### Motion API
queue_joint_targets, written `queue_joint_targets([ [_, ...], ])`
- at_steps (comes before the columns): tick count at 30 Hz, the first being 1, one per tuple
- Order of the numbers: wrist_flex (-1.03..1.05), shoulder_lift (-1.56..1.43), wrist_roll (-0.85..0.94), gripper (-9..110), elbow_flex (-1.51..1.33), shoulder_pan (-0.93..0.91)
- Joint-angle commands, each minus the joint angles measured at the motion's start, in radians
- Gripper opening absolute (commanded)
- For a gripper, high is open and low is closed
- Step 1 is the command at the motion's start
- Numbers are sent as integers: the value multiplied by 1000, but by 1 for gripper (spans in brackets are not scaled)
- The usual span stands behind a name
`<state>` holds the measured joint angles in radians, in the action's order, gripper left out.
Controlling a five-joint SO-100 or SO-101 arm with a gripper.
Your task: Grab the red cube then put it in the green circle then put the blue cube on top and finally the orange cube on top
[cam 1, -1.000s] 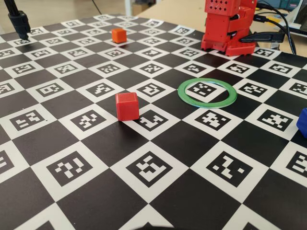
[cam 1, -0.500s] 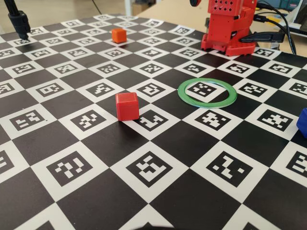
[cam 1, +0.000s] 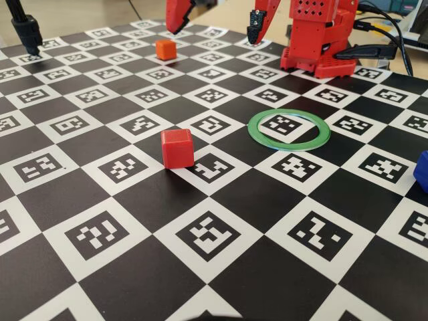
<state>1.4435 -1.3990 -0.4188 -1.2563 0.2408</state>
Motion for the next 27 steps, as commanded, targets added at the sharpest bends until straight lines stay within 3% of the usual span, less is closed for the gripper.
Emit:
queue_joint_targets([
  [1, -54, 11, 37, 53, 3, -18],
  [10, -48, 215, 44, 54, 155, -77],
  [27, -172, 371, 71, 54, 186, -123],
])
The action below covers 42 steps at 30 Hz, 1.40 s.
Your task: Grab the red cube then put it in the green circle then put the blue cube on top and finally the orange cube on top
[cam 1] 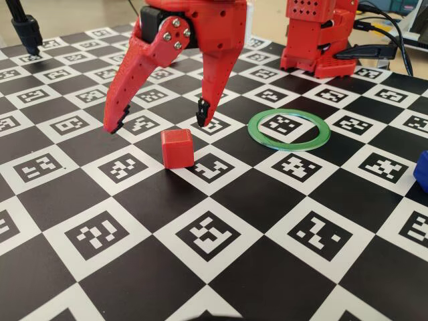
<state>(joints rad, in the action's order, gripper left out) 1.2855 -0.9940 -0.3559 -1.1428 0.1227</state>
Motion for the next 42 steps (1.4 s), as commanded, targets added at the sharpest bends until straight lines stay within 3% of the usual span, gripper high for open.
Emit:
queue_joint_targets([
  [1, -17, -28, 8, 54, 72, -2],
  [25, -60, 37, -11, 53, 78, 9],
  [42, -58, 52, -213, 52, 114, 26],
])
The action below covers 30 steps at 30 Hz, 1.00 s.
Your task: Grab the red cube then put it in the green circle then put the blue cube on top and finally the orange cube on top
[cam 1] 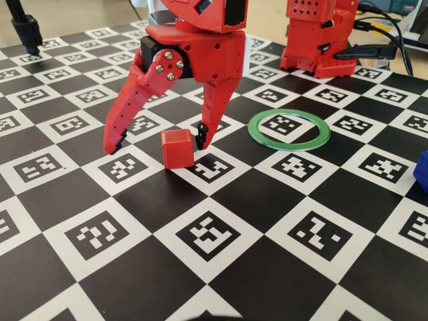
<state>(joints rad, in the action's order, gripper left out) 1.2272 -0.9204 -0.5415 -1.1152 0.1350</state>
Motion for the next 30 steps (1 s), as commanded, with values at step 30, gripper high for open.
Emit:
queue_joint_targets([
  [30, 14, 11, -212, 51, 132, 20],
])
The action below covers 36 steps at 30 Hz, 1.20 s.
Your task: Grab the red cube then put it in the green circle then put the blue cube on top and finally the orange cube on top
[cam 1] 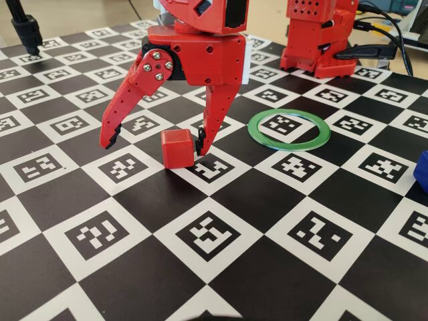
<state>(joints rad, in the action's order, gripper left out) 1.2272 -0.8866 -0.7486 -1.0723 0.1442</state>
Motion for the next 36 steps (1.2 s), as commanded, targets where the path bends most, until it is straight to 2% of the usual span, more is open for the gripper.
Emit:
queue_joint_targets([
  [1, 14, -23, -5, 51, 89, 11],
  [15, 5, -20, -2, 48, 89, 14],
  [16, 2, -21, 5, 44, 86, 14],
  [19, -11, -31, -2, 22, 72, 8],
  [23, -44, -61, 14, 9, 32, -3],
  [36, -86, -160, 104, 9, -43, -8],
])
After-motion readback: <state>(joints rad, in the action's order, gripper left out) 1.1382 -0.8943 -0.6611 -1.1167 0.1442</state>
